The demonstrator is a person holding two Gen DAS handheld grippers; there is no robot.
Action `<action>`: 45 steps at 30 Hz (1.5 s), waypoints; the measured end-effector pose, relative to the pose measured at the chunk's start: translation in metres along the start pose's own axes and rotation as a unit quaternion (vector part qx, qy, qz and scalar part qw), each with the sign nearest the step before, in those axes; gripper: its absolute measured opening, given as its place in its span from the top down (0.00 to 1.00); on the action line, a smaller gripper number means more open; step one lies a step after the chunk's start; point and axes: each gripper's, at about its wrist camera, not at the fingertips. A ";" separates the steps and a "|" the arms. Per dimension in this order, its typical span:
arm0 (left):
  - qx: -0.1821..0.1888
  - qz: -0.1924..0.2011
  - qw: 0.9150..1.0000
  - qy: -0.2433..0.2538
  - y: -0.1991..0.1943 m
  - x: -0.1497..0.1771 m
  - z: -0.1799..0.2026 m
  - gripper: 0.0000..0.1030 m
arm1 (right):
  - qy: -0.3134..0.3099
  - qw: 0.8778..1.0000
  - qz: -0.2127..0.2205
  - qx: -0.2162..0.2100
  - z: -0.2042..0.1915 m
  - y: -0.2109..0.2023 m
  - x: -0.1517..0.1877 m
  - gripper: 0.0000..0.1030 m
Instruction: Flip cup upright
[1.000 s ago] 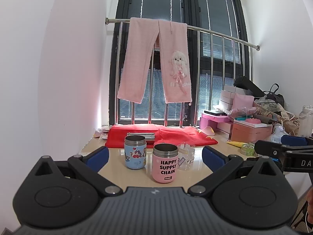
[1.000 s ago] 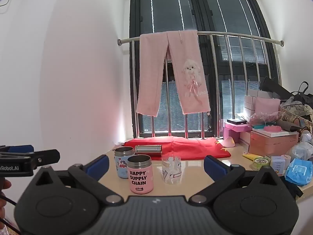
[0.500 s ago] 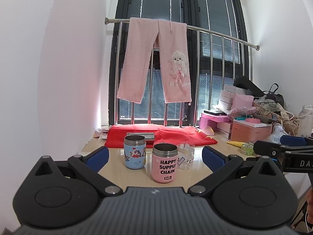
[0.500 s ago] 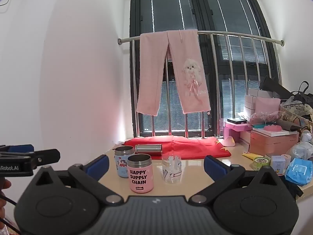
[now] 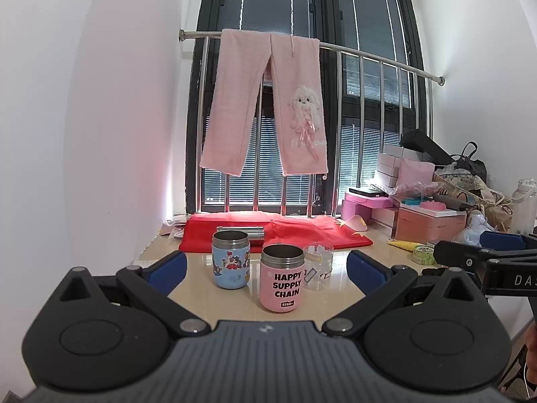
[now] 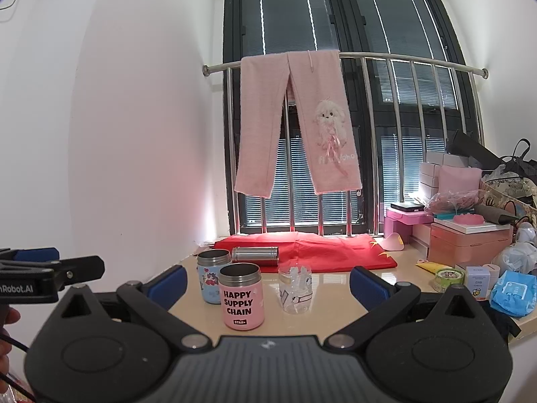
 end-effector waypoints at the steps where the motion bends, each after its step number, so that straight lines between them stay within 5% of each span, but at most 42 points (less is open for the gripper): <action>1: 0.000 0.000 1.000 0.000 0.000 0.000 0.000 0.00 | 0.000 1.000 0.000 0.000 0.000 0.000 0.000 0.00; 45: 0.000 0.000 1.000 0.000 0.000 0.001 0.000 0.00 | 0.000 1.000 -0.001 0.000 -0.001 0.003 0.002 0.00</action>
Point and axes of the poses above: each gripper's, at about its wrist camera, not at the fingertips, and y roughly the way its jaws point, z to its right, x to its underside, and after that the axes turned 7 degrees about -x, right-handed
